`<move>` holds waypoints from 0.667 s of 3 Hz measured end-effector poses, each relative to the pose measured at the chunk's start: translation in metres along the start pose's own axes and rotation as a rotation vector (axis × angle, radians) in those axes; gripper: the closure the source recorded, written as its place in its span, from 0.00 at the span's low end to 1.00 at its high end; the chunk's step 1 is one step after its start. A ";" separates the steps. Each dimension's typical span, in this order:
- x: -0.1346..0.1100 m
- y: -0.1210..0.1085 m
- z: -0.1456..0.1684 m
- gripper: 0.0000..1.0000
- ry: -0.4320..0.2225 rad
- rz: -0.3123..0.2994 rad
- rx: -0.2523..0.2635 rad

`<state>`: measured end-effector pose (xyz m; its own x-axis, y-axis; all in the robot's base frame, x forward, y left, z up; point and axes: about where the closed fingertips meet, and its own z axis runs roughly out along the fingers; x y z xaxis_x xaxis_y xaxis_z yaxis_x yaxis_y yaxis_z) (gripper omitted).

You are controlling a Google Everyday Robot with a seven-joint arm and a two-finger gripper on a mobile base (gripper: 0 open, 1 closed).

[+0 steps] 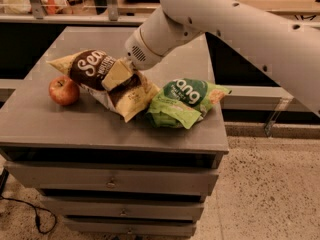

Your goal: Move brown chip bag near apple

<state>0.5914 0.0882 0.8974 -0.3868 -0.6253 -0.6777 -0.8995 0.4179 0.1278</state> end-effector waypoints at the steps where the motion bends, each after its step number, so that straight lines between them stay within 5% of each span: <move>1: -0.007 0.002 -0.007 0.00 -0.024 -0.007 0.020; 2: -0.021 -0.007 -0.021 0.00 -0.067 -0.013 0.064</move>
Offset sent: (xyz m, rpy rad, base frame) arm 0.0263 -0.0146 0.0505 0.0570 -0.1354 -0.0909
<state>0.6021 0.0846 0.9255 -0.3593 -0.5865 -0.7259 -0.8884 0.4532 0.0735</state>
